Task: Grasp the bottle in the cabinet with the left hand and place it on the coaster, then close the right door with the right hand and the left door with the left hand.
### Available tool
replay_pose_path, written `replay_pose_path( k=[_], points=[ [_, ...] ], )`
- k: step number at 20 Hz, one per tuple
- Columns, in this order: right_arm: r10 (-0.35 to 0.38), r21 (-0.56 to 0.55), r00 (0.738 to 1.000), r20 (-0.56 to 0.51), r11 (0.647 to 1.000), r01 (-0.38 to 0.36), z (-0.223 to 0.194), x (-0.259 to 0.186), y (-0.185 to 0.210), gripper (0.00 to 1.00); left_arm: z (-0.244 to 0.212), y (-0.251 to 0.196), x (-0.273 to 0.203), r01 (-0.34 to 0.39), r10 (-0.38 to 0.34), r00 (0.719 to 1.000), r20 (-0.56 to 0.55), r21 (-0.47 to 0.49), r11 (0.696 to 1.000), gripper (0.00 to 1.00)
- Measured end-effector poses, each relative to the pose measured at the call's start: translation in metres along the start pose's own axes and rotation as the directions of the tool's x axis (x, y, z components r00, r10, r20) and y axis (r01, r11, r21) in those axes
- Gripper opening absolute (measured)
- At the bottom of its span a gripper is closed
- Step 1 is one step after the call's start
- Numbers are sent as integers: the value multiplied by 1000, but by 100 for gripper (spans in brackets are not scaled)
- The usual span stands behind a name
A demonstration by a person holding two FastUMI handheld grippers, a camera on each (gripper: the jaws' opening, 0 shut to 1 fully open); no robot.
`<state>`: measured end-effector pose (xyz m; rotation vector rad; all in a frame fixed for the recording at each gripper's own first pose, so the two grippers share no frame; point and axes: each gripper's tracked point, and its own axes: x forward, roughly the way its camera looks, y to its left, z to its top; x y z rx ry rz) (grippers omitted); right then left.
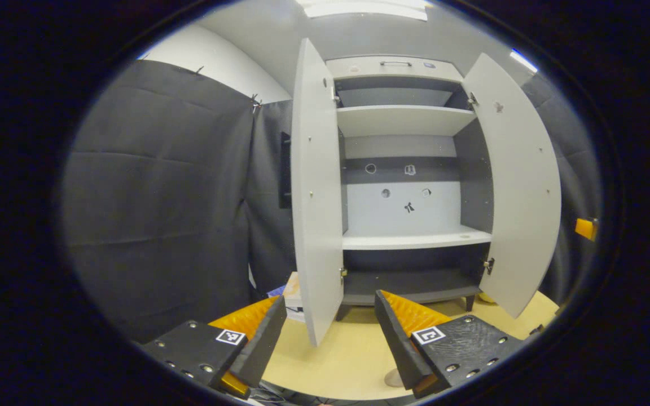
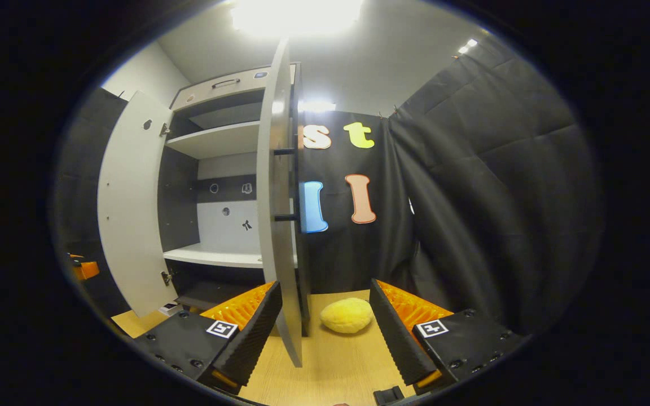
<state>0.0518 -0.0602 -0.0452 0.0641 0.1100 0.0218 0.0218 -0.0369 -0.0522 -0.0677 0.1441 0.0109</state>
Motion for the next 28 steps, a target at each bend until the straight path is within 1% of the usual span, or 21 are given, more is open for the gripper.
replay_pose_path(
  k=[1, 5, 10, 13, 16, 17, 18, 19, 20, 22, 24, 27, 28],
  points=[
    [-15, 4, 1000, -1, 1000, 15, 5, 7, -2, 99, 3, 10, 3, -17, 17, 1000, 9, 3, 1000, 91],
    [-82, 24, 997, -10, 996, 82, 26, 32, -16, 99, 4, 35, 14, -61, 61, 998, 25, -3, 998, 91],
    [-182, 27, 983, 22, 983, 182, 58, 58, -33, 97, -3, 62, 21, -103, 102, 995, 20, 0, 995, 91],
    [-210, 38, 977, 45, 977, 209, 75, 66, -36, 97, -3, 79, 27, -123, 123, 992, 15, -4, 992, 91],
    [-202, 50, 977, 65, 979, 199, 88, 74, -29, 97, -1, 93, 32, -137, 137, 990, 18, 3, 991, 91],
    [-191, 47, 979, 66, 981, 188, 88, 76, -24, 97, 1, 98, 35, -143, 143, 989, 24, 15, 990, 91],
    [-161, 42, 985, 61, 987, 158, 88, 80, -14, 97, 4, 105, 37, -154, 153, 988, 31, 25, 988, 91],
    [-164, 23, 985, 56, 986, 163, 86, 82, -13, 97, 7, 111, 38, -159, 158, 987, 36, 31, 987, 91],
    [-167, 6, 984, 65, 986, 167, 86, 79, -11, 95, 8, 114, 41, -161, 160, 986, 39, 32, 986, 91],
    [-163, -3, 984, 74, 986, 164, 88, 76, -8, 95, 10, 121, 44, -161, 160, 986, 42, 29, 986, 91],
    [-128, 3, 990, 66, 992, 128, 87, 74, 5, 95, 11, 128, 51, -159, 158, 987, 40, 28, 987, 91],
    [-54, -9, 996, 71, 998, 55, 86, 74, 43, 97, 15, 135, 64, -153, 152, 987, 46, 27, 988, 91],
    [-39, -16, 996, 75, 999, 40, 85, 73, 53, 91, 16, 135, 68, -149, 148, 988, 48, 23, 989, 91]
  ],
)
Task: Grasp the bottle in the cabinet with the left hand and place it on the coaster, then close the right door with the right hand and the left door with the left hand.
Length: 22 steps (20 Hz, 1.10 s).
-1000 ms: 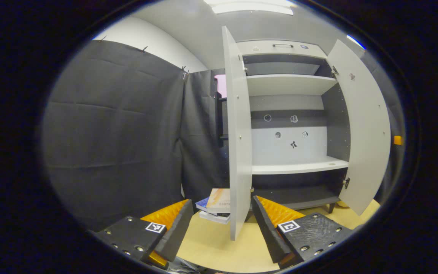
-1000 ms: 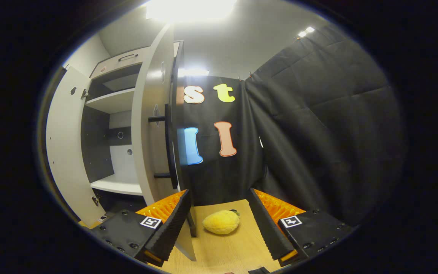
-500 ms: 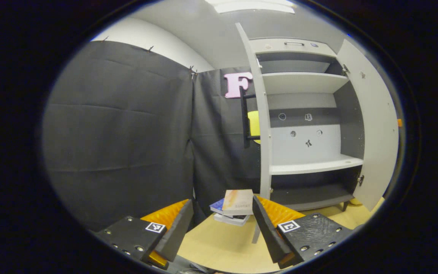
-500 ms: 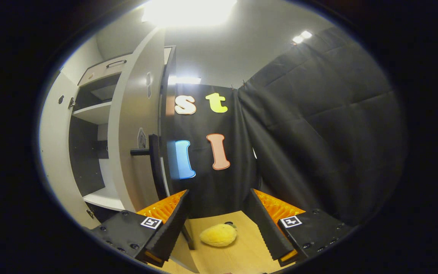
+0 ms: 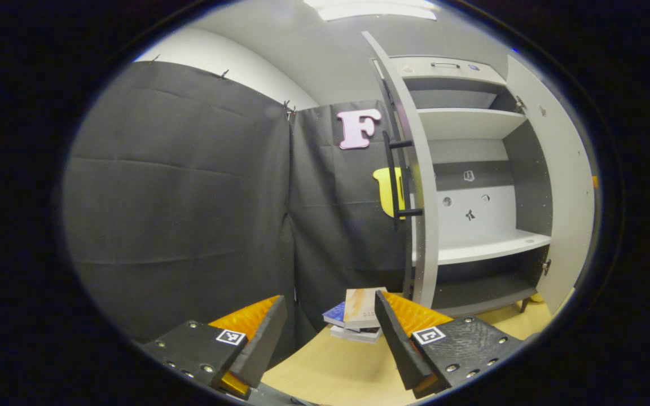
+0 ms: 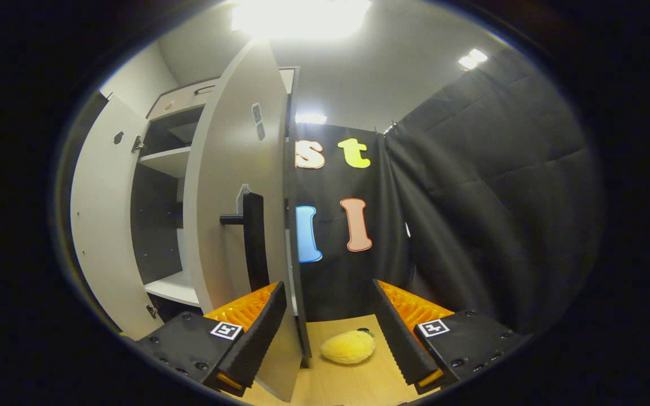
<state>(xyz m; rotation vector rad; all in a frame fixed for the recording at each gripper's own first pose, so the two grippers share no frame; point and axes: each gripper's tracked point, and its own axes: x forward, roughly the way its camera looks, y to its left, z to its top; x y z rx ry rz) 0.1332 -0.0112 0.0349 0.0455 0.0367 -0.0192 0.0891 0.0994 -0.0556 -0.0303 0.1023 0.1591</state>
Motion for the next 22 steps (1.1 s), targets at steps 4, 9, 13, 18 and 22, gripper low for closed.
replay_pose_path(
  k=[4, 9, 13, 18, 22],
  points=[
    [49, -10, 999, 4, 999, -49, -1, 1, 35, 97, -3, -2, 10, 26, -26, 1000, 0, -15, 1000, 91],
    [103, -13, 995, 9, 995, -103, -3, 9, 78, 97, -9, 15, 12, 18, -18, 1000, -4, 0, 1000, 91],
    [162, -21, 987, 2, 987, -162, -8, 21, 114, 97, -11, 37, 15, -13, 13, 1000, -6, 11, 1000, 96],
    [177, -8, 984, -18, 984, -177, -17, 37, 137, 96, -14, 54, 17, -33, 34, 999, -15, 18, 999, 96],
    [160, 27, 987, -23, 987, -159, -19, 41, 131, 97, -13, 56, 26, -29, 29, 999, -29, 18, 999, 95]
  ],
)
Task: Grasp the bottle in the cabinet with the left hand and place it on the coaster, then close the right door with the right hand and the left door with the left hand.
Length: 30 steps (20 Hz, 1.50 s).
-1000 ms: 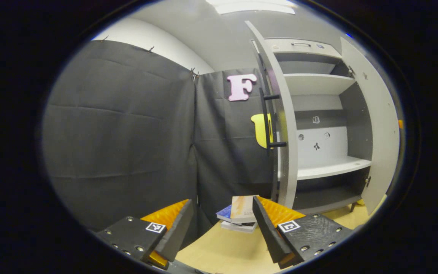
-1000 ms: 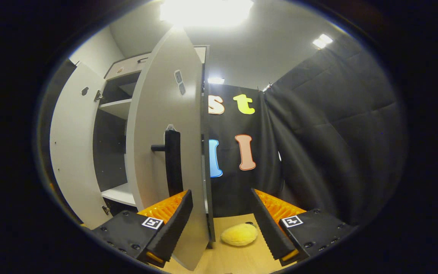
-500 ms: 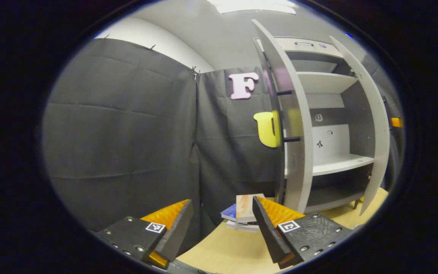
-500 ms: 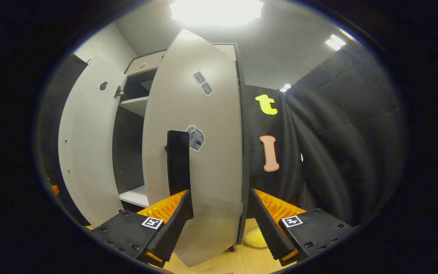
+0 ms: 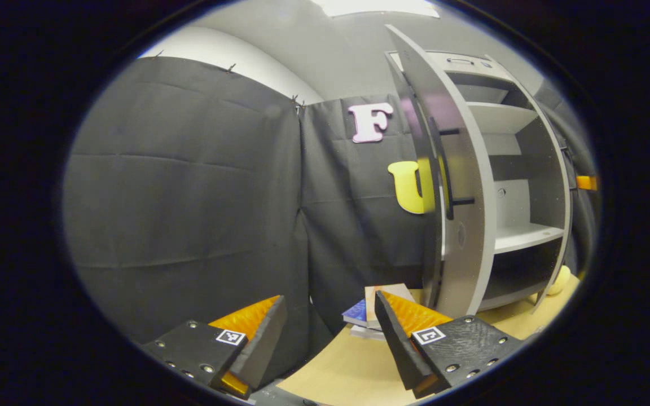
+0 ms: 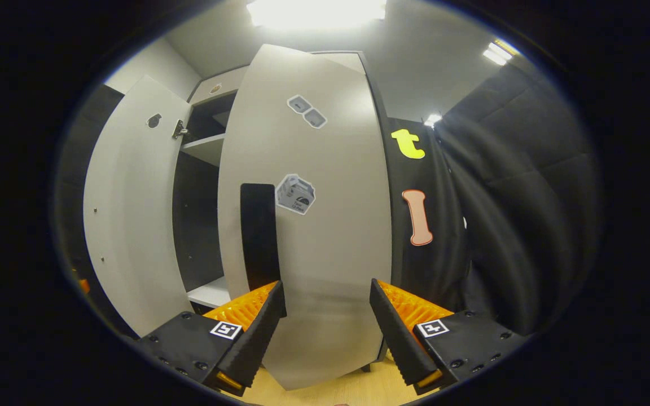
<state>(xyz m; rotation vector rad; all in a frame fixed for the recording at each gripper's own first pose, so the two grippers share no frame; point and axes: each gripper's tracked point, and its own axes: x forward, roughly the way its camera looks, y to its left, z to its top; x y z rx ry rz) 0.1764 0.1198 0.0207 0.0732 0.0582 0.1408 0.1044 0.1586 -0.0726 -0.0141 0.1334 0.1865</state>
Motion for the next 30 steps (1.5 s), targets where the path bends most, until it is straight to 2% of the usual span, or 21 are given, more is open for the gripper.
replay_pose_path(
  k=[4, 8, 12, 13, 14, 16, 18, 19, 22, 30],
  points=[
    [-23, 1, 999, 34, 1000, 23, 9, -18, -20, 97, 18, -15, 18, 31, -31, 1000, 5, 0, 1000, 96],
    [-109, -44, 993, 37, 993, 110, 8, -38, -61, 97, 44, -32, 43, 68, -67, 998, 21, -47, 997, 96],
    [-183, -24, 983, 14, 983, 184, 1, -63, -96, 98, 85, -32, 58, 82, -75, 994, 85, -87, 993, 96],
    [-201, -14, 980, 8, 979, 201, -2, -68, -104, 98, 96, -32, 62, 85, -75, 992, 103, -95, 992, 91],
    [-216, -3, 976, 2, 976, 216, -3, -74, -112, 98, 108, -33, 64, 88, -75, 990, 121, -103, 991, 96],
    [-240, 17, 971, -2, 971, 240, -5, -84, -124, 97, 117, -41, 64, 113, -95, 985, 145, -119, 986, 96],
    [-257, 27, 966, 3, 966, 257, -6, -96, -133, 97, 119, -67, 61, 177, -158, 976, 149, -125, 976, 96],
    [-264, 23, 964, 6, 964, 264, -6, -102, -139, 97, 121, -80, 61, 179, -161, 975, 153, -118, 977, 96],
    [-290, 12, 957, -3, 957, 290, -12, -115, -155, 97, 128, -77, 56, 121, -117, 976, 184, -12, 993, 95],
    [-285, 45, 958, -28, 957, 286, -20, -131, -169, 97, 127, -82, 57, 173, -158, 975, 154, -88, 981, 96]
  ],
)
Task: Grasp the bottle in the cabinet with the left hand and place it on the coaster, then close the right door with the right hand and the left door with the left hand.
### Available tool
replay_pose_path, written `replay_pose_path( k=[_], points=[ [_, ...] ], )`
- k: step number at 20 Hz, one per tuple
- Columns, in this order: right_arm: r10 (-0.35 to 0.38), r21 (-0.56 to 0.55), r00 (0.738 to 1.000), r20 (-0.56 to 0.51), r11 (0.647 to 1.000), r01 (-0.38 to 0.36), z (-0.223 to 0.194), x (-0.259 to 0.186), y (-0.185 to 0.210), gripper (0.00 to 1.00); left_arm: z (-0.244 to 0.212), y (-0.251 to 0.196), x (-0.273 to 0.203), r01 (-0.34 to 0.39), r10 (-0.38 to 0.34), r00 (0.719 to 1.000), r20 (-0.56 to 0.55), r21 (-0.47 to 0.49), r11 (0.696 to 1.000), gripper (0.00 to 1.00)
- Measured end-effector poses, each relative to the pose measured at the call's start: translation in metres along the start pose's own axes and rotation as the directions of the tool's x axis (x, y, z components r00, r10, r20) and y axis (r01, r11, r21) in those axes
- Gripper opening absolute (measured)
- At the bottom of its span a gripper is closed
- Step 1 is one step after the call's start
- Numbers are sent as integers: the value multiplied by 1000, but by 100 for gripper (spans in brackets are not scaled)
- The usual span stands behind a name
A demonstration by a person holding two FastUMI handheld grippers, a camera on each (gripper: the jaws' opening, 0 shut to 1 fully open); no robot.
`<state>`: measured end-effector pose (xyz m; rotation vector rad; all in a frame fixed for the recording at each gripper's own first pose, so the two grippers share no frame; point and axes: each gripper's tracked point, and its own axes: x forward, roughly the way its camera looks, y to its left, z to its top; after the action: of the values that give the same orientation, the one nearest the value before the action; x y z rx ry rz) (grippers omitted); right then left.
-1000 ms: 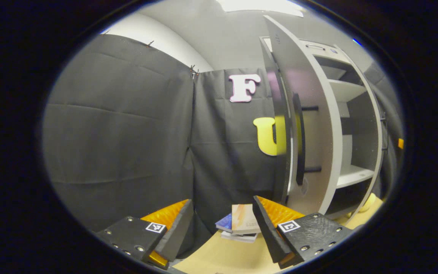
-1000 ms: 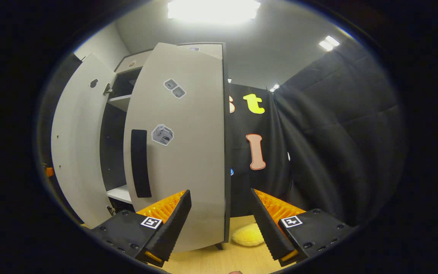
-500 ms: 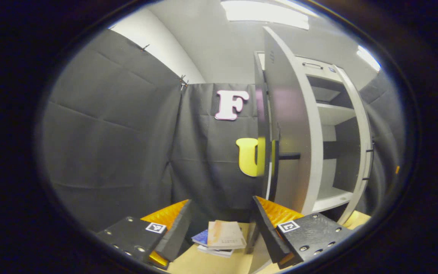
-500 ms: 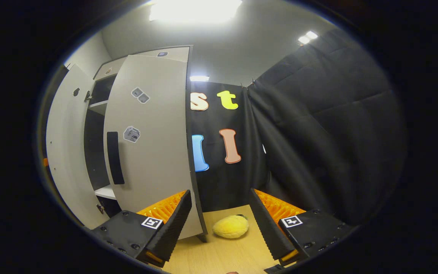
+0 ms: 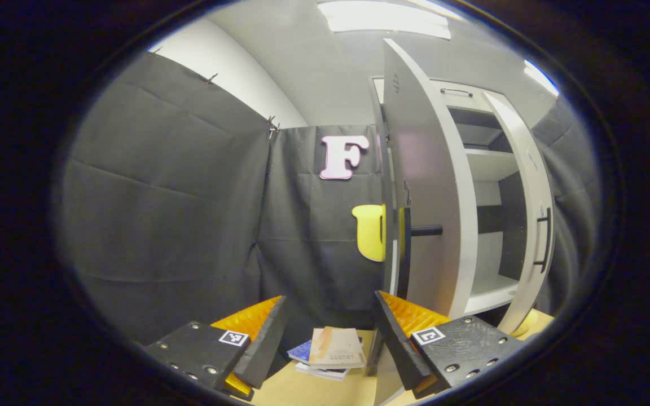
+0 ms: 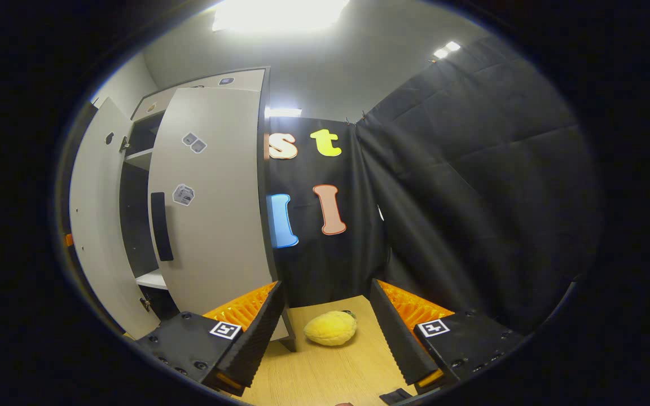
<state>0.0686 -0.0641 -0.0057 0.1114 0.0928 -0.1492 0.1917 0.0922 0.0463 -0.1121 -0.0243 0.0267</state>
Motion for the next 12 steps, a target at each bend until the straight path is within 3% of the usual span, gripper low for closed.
replay_pose_path(
  k=[3, 4, 7, 8, 9, 12],
  points=[
    [7, 1, 1000, -4, 1000, -7, -2, -2, -5, 97, 0, -2, 1, 34, -34, 999, 4, 3, 999, 96],
    [9, 1, 1000, -8, 1000, -9, -3, -3, -6, 97, -1, -3, 1, 45, -45, 999, 5, 4, 999, 89],
    [7, -4, 1000, -12, 1000, -7, -2, -3, -12, 97, -1, -8, -1, 87, -87, 996, 8, 0, 996, 89],
    [6, -3, 1000, -13, 1000, -6, -2, -4, -13, 97, -3, -12, 1, 105, -104, 994, 11, -5, 995, 96],
    [4, -1, 1000, -13, 1000, -4, -2, -5, -14, 97, -4, -16, 4, 121, -120, 993, 14, -13, 993, 89],
    [-9, -5, 1000, -16, 1000, 9, -2, -9, -23, 97, 1, -59, 17, 162, -161, 987, 26, -21, 987, 89]
  ],
)
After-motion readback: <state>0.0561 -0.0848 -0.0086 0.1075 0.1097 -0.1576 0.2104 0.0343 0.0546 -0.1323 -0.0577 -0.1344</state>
